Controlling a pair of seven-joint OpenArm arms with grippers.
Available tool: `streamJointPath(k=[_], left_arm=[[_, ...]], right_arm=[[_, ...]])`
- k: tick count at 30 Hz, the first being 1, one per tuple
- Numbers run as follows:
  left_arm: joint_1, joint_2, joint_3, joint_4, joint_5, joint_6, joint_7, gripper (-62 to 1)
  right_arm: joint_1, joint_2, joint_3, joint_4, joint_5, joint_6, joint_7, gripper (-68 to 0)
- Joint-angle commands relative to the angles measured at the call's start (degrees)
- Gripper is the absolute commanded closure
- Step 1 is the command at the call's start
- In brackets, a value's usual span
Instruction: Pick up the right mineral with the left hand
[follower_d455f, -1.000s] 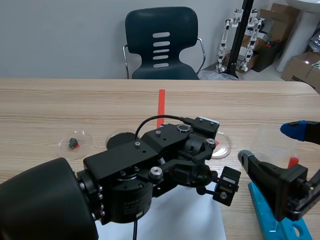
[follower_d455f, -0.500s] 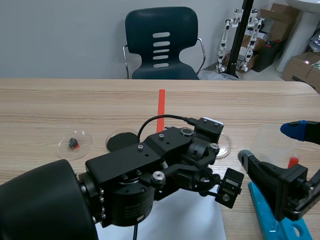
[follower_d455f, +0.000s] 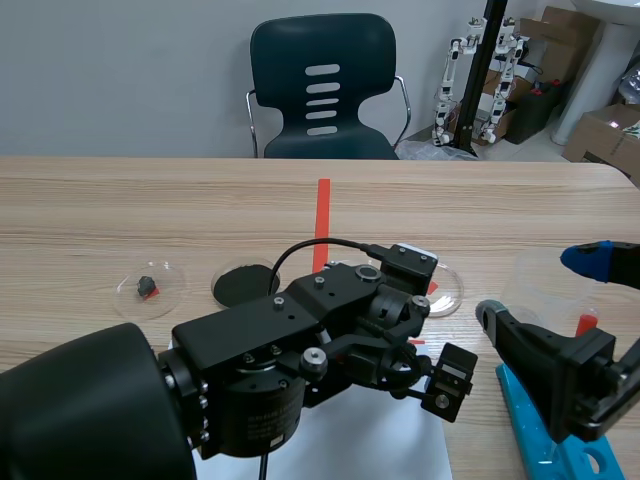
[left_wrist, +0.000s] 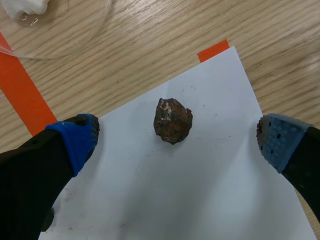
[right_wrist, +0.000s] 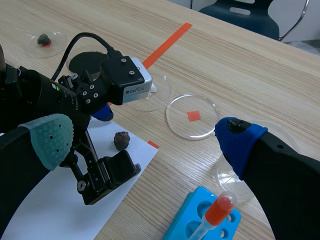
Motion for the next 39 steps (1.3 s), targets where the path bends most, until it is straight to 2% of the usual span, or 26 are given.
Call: streamJointPath(k=[1,3,14,23,28,39], left_arm=[[-0.6,2.0,-0.1,1.0,-0.2,-0.1,-0.3,-62.3],[-0.6,2.0,-0.1,1.0,-0.2,-0.1,-0.3,-60.3],[-0.6,2.0,-0.1,1.0,-0.1,-0.1,-0.3,-32.4],[-0.6,2.0,-0.1,1.0,-0.2,0.0,-0.1,-19.8],[-0.6,2.0,-0.1,1.0,-0.2,0.4,0.1,-15.5],[-0.6,2.0,-0.1,1.0,-0.1,0.4,0.1,-13.0]], right_arm=[[0.0,0.2,0.5,1.2,0.6,0.0,1.0,-59.1],[0.0,0.2,0.5,1.2,0.6,0.0,1.0,-59.1],[0.0,0.2,0.5,1.2,0.6,0.0,1.0,-59.1],[0.0,0.2,0.5,1.2,0.6,0.0,1.0,-59.1],[0.0,0.2,0.5,1.2,0.6,0.0,1.0,-59.1],[0.0,0.2,0.5,1.2,0.6,0.0,1.0,-59.1]])
